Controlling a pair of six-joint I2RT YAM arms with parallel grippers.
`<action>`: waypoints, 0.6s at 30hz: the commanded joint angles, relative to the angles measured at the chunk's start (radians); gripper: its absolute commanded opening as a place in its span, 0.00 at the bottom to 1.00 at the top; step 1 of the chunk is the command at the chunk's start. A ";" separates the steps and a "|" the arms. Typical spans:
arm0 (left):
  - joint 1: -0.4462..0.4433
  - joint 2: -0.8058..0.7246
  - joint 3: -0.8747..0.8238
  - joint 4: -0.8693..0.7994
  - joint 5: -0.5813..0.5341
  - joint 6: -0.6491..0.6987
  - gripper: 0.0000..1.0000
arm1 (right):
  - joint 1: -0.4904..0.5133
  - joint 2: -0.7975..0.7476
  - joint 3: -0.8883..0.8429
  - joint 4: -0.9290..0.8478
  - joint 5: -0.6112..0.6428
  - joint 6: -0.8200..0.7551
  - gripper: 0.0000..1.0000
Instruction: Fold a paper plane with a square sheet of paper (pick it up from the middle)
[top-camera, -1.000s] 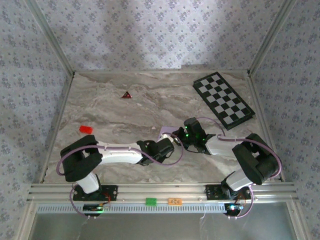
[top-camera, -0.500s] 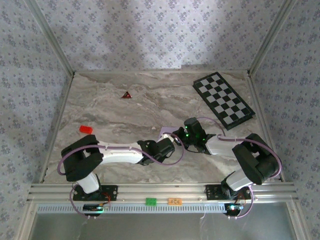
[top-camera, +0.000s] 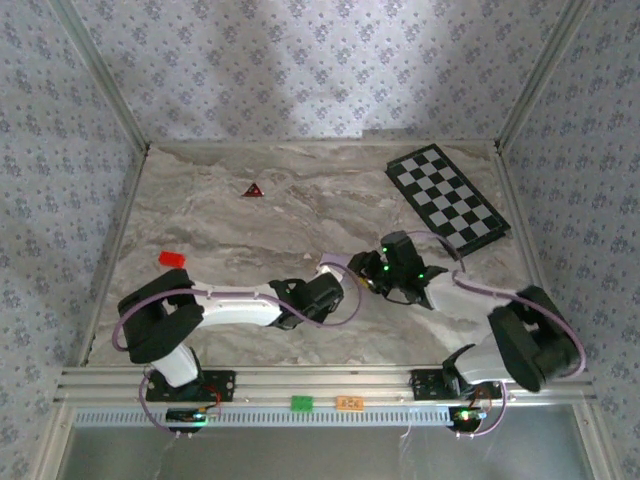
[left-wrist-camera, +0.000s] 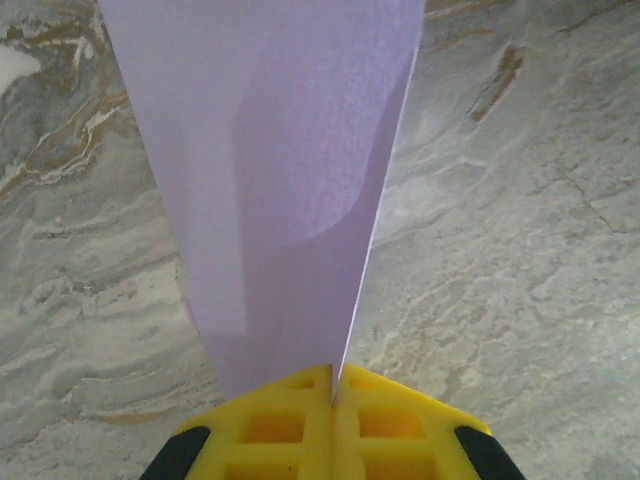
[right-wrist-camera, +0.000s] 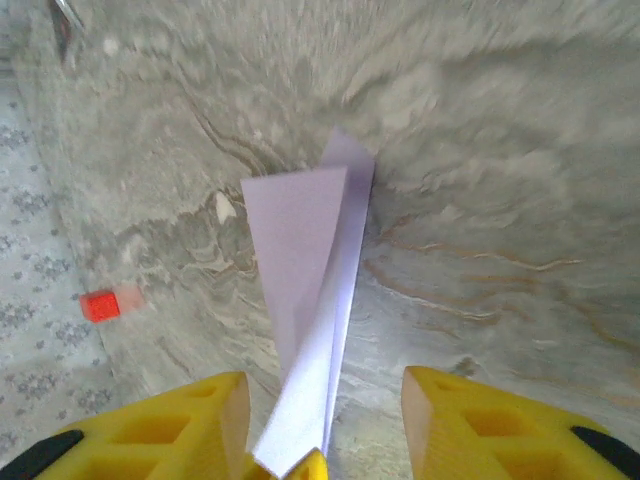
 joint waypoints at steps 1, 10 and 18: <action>0.046 -0.069 -0.058 0.096 0.126 -0.036 0.00 | -0.039 -0.109 0.011 -0.228 0.077 -0.093 0.48; 0.160 -0.123 -0.155 0.237 0.356 -0.091 0.00 | -0.114 -0.329 -0.107 -0.259 0.129 -0.076 0.50; 0.214 -0.114 -0.180 0.282 0.473 -0.113 0.00 | -0.114 -0.344 -0.143 -0.226 0.119 -0.062 0.50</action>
